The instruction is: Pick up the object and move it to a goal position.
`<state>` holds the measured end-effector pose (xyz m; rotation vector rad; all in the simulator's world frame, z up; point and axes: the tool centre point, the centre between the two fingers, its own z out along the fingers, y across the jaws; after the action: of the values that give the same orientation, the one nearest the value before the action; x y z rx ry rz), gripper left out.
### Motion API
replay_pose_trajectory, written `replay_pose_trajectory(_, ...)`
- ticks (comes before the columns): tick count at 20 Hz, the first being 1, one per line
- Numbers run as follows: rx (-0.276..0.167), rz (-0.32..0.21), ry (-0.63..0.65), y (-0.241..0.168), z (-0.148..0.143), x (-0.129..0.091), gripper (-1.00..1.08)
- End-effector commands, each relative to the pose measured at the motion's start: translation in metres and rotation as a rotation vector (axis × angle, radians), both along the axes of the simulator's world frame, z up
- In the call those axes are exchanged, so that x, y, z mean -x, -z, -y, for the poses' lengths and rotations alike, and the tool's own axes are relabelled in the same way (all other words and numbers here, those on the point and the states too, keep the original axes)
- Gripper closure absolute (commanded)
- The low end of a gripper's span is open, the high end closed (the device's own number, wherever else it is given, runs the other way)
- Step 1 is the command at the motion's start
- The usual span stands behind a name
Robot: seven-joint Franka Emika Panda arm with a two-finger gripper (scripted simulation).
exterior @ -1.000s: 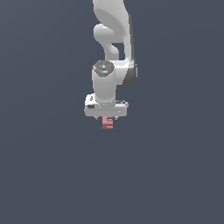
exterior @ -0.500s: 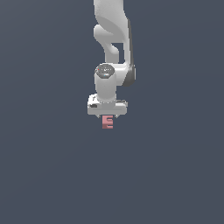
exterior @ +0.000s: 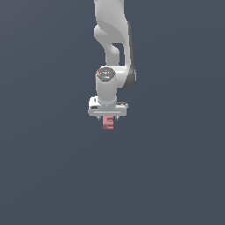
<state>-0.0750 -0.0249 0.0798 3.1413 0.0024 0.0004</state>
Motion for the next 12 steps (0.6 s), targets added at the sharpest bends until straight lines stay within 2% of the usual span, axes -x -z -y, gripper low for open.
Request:
replay_pose_trajectory(1,0.000,-0.001,0.000,0.011,0.000,0.001,-0.92)
replay_pose_trajectory(11,0.000,0.000,0.000,0.040,0.000,0.001,-0.92)
replay_pose_trajectory(12,0.000,0.000,0.000,0.040,0.000,0.001,1.08)
